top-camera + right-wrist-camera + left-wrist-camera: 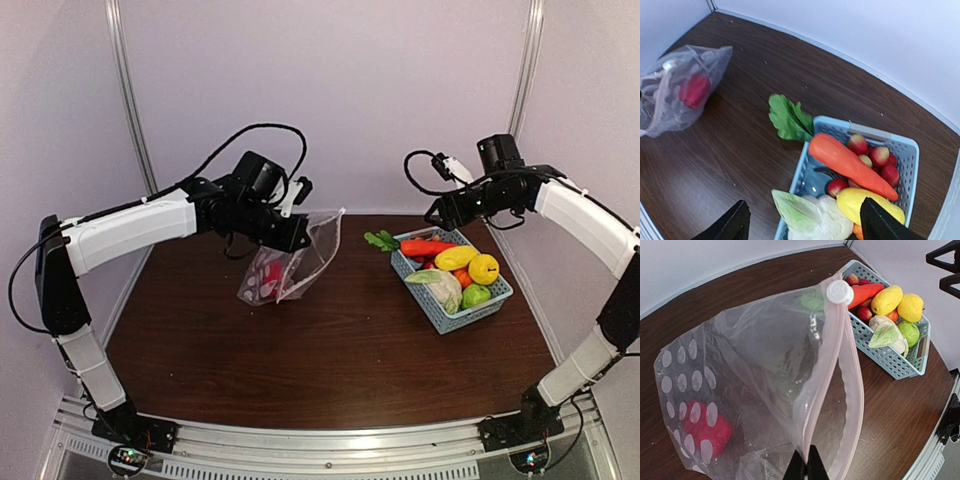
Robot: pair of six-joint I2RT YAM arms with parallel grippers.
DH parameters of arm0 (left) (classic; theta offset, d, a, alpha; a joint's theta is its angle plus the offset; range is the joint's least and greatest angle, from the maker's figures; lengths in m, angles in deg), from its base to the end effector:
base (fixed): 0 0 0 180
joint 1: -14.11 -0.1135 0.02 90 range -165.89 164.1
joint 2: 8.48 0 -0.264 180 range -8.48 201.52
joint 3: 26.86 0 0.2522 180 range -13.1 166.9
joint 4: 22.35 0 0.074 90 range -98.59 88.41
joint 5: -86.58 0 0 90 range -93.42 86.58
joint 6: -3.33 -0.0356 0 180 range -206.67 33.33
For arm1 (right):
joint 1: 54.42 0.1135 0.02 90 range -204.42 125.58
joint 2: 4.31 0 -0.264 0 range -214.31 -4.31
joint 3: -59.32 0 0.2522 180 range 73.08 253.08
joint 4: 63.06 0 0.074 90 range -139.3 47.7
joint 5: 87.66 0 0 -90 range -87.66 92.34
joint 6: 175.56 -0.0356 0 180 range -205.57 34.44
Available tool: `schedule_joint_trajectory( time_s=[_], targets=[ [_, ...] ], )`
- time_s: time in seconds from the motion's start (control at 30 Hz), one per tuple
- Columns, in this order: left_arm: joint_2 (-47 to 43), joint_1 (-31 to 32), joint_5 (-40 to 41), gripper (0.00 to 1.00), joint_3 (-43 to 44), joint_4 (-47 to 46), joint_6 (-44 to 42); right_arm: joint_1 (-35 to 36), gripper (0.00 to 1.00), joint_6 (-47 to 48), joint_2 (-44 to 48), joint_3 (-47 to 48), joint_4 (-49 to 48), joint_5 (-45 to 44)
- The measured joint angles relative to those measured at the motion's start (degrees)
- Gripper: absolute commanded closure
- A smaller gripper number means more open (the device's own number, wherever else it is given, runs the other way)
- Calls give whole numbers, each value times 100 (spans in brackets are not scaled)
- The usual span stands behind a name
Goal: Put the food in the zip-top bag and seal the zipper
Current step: Adjust the zipper food storage bag at the center of the board, then pick up the fake fruit from the bin.
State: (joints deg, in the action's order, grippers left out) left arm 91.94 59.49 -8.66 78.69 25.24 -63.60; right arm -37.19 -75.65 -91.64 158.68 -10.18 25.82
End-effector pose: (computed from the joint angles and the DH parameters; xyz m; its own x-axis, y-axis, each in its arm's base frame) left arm 0.2784 -0.2868 0.3218 -0.7325 0.1868 -0.6546 0.5099 0.7877 -0.3458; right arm 0.3158 0.1128 0.3600 -0.5191 -0.3263 -0.7900 -0.6587 0.7417 0.1265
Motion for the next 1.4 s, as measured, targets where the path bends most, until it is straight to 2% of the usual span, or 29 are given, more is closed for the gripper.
schedule_joint_trajectory(
  time_s=[0.3,0.47,0.63,1.0,1.1,1.2,1.27,1.4],
  targets=[
    [-66,0,-328,100,-529,-426,66,-619,24,1130,527,-1235,577,-975],
    [-81,0,-431,100,-511,-511,66,-1040,12,1421,522,-1510,632,-1606],
    [-79,0,-518,100,-498,-514,96,-1158,9,1412,525,-1766,581,-1991],
    [-79,0,-682,100,-321,-549,192,-1399,12,1143,81,-1882,299,-2070],
    [-79,0,-708,100,-319,-549,197,-1423,17,1104,-48,-1884,236,-2065],
    [-79,0,-745,100,-319,-549,214,-1440,32,1078,-160,-1884,201,-2048],
    [-79,0,-756,100,-319,-549,219,-1458,39,1040,-223,-1880,149,-2044],
    [-79,0,-754,100,-319,-549,221,-1471,42,968,-214,-1880,140,-2002]
  ],
)
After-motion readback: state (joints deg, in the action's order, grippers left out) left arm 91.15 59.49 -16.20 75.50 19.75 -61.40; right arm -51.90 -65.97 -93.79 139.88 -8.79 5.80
